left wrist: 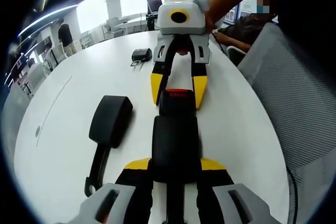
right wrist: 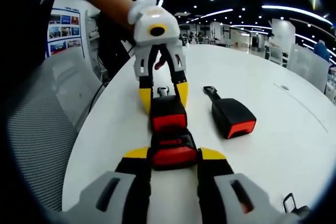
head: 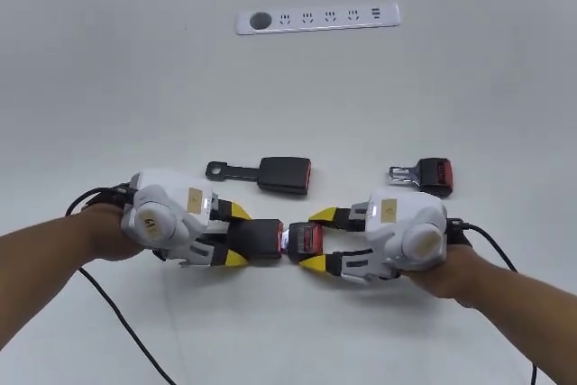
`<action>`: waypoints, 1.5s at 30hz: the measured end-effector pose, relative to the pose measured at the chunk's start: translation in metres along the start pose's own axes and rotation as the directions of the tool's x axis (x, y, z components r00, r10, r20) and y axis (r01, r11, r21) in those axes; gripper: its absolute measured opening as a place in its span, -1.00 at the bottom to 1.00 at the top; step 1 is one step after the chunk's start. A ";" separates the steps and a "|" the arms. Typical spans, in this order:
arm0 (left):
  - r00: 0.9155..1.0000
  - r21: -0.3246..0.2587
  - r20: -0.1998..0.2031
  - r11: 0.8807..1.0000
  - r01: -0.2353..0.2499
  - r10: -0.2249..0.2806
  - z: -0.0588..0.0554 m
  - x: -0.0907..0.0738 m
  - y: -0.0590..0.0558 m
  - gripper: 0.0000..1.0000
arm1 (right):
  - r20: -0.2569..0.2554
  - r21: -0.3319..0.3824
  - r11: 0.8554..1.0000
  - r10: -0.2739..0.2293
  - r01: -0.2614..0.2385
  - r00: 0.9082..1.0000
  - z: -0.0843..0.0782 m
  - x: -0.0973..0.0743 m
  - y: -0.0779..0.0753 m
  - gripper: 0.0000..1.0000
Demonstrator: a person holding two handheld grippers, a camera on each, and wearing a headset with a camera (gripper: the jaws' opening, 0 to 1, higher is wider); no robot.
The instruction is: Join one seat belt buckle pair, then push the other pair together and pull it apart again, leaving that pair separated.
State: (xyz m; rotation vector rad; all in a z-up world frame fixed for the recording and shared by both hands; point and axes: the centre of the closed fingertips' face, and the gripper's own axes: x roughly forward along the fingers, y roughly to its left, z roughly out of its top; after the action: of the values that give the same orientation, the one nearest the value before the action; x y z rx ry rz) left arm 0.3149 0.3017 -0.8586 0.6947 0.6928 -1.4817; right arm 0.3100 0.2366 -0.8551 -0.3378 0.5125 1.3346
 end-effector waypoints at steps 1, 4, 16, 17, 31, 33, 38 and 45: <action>1.000 -0.002 0.002 1.000 -0.001 0.001 0.000 0.000 0.000 -0.35 | 0.001 0.000 1.000 0.000 0.000 1.000 0.000 0.000 0.000 -0.33; 1.000 0.000 0.001 1.000 0.001 -0.001 0.000 0.000 0.000 -0.35 | 0.002 0.000 1.000 0.000 0.000 1.000 0.000 0.000 0.000 -0.33; 1.000 -0.001 0.000 1.000 0.000 0.000 0.000 0.000 -0.001 -0.35 | 0.003 -0.003 1.000 0.000 0.000 1.000 0.000 0.000 0.000 -0.32; 1.000 0.003 -0.001 1.000 -0.002 0.002 0.000 0.000 -0.001 -0.34 | 0.002 -0.002 1.000 0.000 0.000 1.000 0.000 0.000 0.000 -0.32; 0.996 -0.034 -0.086 0.999 -0.039 0.036 0.000 0.001 -0.001 -0.29 | -0.086 -0.073 0.996 -0.066 0.060 0.994 -0.002 0.000 0.003 -0.21; 0.994 -0.023 -0.101 0.999 -0.034 0.032 -0.001 0.000 -0.005 -0.08 | -0.068 0.002 0.997 -0.077 0.077 0.995 0.000 -0.004 0.004 -0.09; 0.997 -0.133 -0.039 0.988 -0.077 0.072 0.014 -0.007 -0.003 0.33 | -0.014 0.058 0.989 -0.133 0.134 0.991 0.014 -0.021 -0.008 0.35; 0.989 -0.166 -0.012 0.975 -0.146 0.146 0.033 -0.016 0.007 0.72 | 0.012 0.092 0.978 -0.187 0.185 0.982 0.024 -0.042 -0.018 0.53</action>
State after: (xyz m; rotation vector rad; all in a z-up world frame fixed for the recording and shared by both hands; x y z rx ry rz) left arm 0.3216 0.2864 -0.8252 0.6033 0.7405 -1.2733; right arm 0.3254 0.2095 -0.8135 -0.2894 0.5100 1.1290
